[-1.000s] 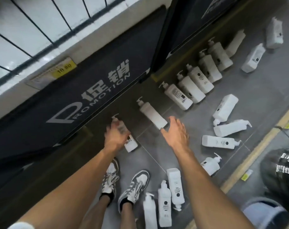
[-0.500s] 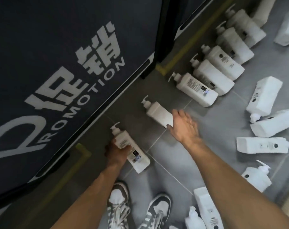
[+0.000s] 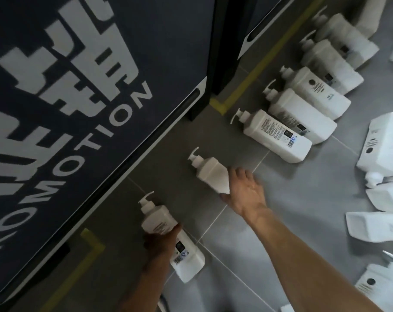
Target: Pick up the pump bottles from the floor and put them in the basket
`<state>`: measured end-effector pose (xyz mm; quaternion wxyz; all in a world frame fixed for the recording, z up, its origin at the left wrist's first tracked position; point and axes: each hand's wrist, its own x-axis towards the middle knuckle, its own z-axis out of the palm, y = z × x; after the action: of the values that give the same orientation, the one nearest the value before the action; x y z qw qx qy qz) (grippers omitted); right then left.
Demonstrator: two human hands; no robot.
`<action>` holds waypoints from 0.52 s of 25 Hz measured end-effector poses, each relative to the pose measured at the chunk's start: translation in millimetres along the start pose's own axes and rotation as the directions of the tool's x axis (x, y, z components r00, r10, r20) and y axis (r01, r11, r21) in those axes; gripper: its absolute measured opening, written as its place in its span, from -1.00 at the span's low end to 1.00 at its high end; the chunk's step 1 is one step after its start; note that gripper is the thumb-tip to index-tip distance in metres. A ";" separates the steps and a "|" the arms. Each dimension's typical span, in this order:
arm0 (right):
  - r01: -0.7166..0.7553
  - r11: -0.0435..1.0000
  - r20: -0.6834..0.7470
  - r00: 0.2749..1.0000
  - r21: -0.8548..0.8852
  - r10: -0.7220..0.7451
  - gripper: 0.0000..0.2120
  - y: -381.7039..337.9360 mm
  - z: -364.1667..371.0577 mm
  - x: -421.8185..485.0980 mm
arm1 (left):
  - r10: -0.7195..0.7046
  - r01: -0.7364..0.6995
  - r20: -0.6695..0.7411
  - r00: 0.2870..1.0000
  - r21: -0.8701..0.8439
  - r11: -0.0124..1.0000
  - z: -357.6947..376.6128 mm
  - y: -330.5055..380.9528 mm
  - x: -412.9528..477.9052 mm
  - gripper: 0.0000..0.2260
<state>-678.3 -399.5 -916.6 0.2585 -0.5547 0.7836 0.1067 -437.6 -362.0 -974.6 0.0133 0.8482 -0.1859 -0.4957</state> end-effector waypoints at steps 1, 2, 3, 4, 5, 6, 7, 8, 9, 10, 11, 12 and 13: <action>-0.009 1.000 0.005 1.000 0.007 0.009 -0.27 -2.1 7.2 4.4 | -0.035 0.035 -0.022 0.999 -0.026 0.999 4.5 0.4 1.8 -0.01; -0.024 1.000 0.008 1.000 0.005 0.024 -0.22 -3.9 14.2 8.3 | -0.059 0.056 -0.052 0.997 -0.047 0.997 9.7 -0.2 4.4 0.04; -0.042 0.999 0.011 0.999 0.000 0.042 -0.19 -5.1 21.7 12.4 | -0.073 0.068 -0.077 0.994 -0.060 0.996 15.2 -0.1 6.9 0.09; -0.058 0.998 0.016 0.998 -0.007 0.058 -0.15 -6.2 27.9 16.1 | -0.077 0.071 -0.090 0.993 -0.072 0.995 19.7 0.2 8.1 0.13; -0.071 0.997 0.028 0.997 -0.013 0.072 -0.12 -6.7 33.1 19.2 | -0.074 0.066 -0.099 0.992 -0.081 0.995 23.7 -0.2 11.0 0.16; -0.085 0.996 0.039 0.996 -0.018 0.086 -0.09 -6.7 36.7 21.6 | -0.069 0.061 -0.105 0.992 -0.082 0.995 26.0 -0.5 13.4 0.16; -0.098 0.995 0.044 0.994 -0.020 0.099 -0.08 -6.3 39.7 23.8 | -0.074 0.065 -0.114 0.991 -0.076 0.995 26.7 0.2 12.6 0.15; -0.107 0.994 0.041 0.993 -0.024 0.108 -0.08 -6.0 41.4 25.7 | -0.067 0.061 -0.123 0.990 -0.050 0.997 25.0 -1.6 14.5 0.12; -0.113 0.993 0.037 0.993 -0.027 0.114 -0.10 -5.9 42.1 27.0 | -0.056 0.055 -0.119 0.991 -0.015 0.998 22.1 -3.4 15.6 0.08; -0.114 0.993 0.030 0.993 -0.028 0.114 -0.13 -5.6 41.6 27.8 | -0.051 0.051 -0.114 0.992 -0.001 0.999 19.2 -4.0 15.7 0.04; -0.109 0.994 0.021 0.994 -0.025 0.110 -0.16 -5.3 40.5 28.0 | -0.038 0.038 -0.108 0.993 -0.004 0.999 15.1 -2.4 14.9 0.00; -0.104 0.994 0.012 0.995 -0.022 0.104 -0.20 -4.8 39.4 27.0 | -0.009 0.008 -0.104 0.994 -0.012 1.000 12.3 -1.3 16.3 -0.04; -0.100 0.995 0.004 0.995 -0.021 0.100 -0.23 -4.4 37.4 25.0 | 0.030 -0.033 -0.098 0.995 -0.023 0.999 9.9 1.3 14.7 -0.09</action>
<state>-669.8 -404.4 -960.8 0.2491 -0.5172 0.8085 0.1294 -439.9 -366.5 -991.7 0.0406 0.8681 -0.1923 -0.4558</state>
